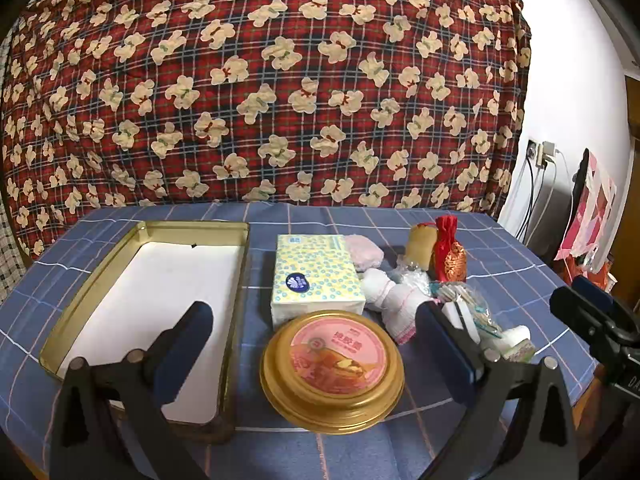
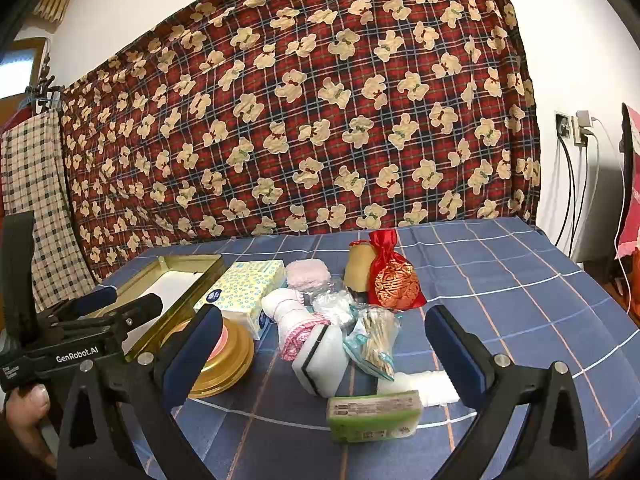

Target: Organize soft objects

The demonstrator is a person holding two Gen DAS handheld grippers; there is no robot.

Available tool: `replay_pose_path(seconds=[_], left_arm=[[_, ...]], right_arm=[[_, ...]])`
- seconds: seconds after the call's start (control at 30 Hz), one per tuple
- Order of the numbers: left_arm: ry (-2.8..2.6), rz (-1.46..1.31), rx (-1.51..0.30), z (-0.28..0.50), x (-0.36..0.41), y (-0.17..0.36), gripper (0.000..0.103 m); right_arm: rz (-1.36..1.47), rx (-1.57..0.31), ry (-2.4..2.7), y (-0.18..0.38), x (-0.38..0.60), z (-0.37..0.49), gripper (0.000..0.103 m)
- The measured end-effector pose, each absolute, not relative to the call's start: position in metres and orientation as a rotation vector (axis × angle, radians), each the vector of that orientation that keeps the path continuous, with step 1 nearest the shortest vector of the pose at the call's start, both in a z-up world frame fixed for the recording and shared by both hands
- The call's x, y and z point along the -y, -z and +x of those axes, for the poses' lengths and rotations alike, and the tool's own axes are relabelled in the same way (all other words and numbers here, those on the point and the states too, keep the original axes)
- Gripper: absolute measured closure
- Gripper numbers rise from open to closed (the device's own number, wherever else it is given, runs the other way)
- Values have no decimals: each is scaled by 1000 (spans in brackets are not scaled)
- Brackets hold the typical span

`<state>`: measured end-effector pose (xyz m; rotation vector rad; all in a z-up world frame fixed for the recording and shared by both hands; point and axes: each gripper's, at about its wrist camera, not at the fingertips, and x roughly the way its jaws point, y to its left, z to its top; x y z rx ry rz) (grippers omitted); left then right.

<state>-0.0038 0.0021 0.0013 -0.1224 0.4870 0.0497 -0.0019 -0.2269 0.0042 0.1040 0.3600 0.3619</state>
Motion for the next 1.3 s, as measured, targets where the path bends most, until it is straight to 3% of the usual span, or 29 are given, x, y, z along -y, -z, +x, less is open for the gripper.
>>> replay_pose_path(seconds=[1.3], left_arm=[[-46, -126, -472, -10, -9, -11, 0]], right_arm=[[123, -367, -357, 3, 232, -5, 1]])
